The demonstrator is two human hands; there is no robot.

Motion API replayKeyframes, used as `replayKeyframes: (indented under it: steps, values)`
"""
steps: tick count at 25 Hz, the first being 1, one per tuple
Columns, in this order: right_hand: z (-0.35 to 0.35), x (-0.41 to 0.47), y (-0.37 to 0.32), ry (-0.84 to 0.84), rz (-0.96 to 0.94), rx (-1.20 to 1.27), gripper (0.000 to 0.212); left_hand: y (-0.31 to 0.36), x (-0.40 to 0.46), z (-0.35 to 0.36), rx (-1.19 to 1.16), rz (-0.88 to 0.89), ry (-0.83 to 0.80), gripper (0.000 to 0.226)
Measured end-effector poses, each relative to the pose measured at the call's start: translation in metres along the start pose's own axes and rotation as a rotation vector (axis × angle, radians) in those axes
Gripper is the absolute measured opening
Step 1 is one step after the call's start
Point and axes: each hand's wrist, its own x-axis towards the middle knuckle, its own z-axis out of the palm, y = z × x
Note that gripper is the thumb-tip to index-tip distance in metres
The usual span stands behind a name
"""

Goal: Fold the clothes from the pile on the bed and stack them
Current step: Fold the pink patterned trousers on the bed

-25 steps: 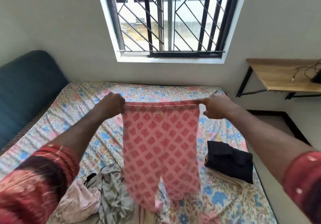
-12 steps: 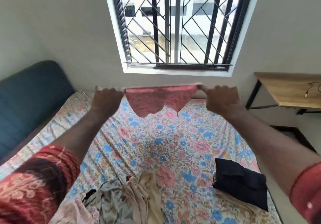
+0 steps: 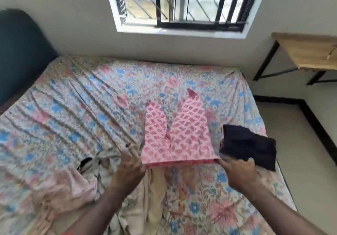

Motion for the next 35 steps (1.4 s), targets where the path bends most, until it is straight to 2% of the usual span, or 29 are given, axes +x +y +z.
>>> replayKeyframes:
  steps: [4,6,11,13,15,18,21,24,25,28,29,30,32,35]
  values:
    - [0.115,-0.061,-0.028,-0.156,-0.076,0.013,0.083,0.111,-0.082,0.058,-0.043,0.211,-0.097,0.016]
    - [0.165,-0.086,-0.033,-0.234,-0.086,0.011,0.081,0.162,-0.115,0.072,-0.112,0.248,-0.131,0.030]
    - [0.280,-0.157,-0.028,-0.273,-0.137,-0.039,0.077,0.277,-0.186,0.080,-0.154,0.290,-0.226,0.016]
    - [0.309,-0.191,-0.021,-0.401,-0.142,-0.042,0.074,0.327,-0.205,0.083,-0.189,0.305,-0.281,0.025]
    - [0.334,-0.210,-0.015,-0.416,-0.122,-0.060,0.074,0.359,-0.220,0.083,-0.234,0.267,-0.351,0.040]
    - [0.374,-0.235,-0.016,-0.444,-0.142,-0.080,0.072,0.400,-0.249,0.089,-0.229,0.267,-0.451,0.034]
    - [0.397,-0.240,-0.021,-0.451,-0.168,-0.093,0.070,0.418,-0.268,0.101,-0.217,0.287,-0.604,0.036]
    - [0.407,-0.237,-0.021,-0.437,-0.255,-0.026,0.069,0.415,-0.270,0.103,-0.275,0.276,-0.682,0.054]
    - [0.403,-0.231,-0.018,-0.446,-0.299,0.030,0.069,0.410,-0.267,0.100,-0.316,0.294,-0.675,0.060]
    - [0.390,-0.216,-0.014,-0.250,-0.421,0.013,0.063,0.381,-0.255,0.094,-0.440,0.400,-0.643,0.067]
    - [0.380,-0.208,-0.016,-0.162,-0.444,0.004,0.055,0.368,-0.248,0.094,-0.460,0.421,-0.602,0.066]
    - [0.369,-0.197,-0.020,-0.189,-0.477,0.030,0.043,0.358,-0.238,0.097,-0.478,0.420,-0.543,0.065]
    - [0.344,-0.172,-0.032,-0.276,-0.507,0.098,0.026,0.340,-0.214,0.108,-0.528,0.344,-0.473,0.057]
    - [0.307,-0.118,-0.054,-0.227,-0.507,0.112,0.025,0.307,-0.161,0.122,-0.625,0.190,-0.492,0.039]
